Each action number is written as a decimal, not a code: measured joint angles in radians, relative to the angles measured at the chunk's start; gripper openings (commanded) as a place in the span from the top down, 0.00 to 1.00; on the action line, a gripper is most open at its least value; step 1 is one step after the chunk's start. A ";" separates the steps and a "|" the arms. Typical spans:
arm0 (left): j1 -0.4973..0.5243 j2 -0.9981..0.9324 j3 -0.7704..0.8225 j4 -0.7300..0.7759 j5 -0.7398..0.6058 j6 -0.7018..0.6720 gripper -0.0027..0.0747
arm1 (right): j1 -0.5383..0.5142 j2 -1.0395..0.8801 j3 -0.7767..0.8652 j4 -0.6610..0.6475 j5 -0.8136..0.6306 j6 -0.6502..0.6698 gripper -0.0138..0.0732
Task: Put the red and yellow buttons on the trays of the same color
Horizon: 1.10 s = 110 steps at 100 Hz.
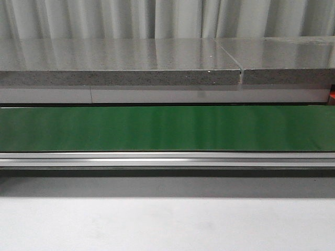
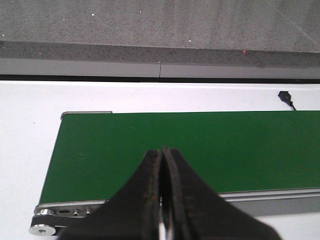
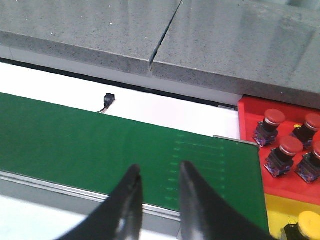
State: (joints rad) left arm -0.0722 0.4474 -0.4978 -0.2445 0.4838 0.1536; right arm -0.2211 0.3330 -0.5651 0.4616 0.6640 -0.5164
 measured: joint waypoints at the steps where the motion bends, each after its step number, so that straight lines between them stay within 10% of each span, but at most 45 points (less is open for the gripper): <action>1: 0.000 0.000 0.000 0.000 0.000 0.000 0.99 | 0.000 -0.002 -0.001 0.000 0.002 0.000 0.88; 110: 0.000 0.000 0.000 0.000 0.000 0.000 0.99 | 0.082 -0.012 0.047 0.000 -0.086 0.000 0.92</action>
State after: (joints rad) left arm -0.0722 0.4474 -0.4978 -0.2445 0.4838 0.1536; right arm -0.1395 0.3212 -0.5179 0.4616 0.5779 -0.5163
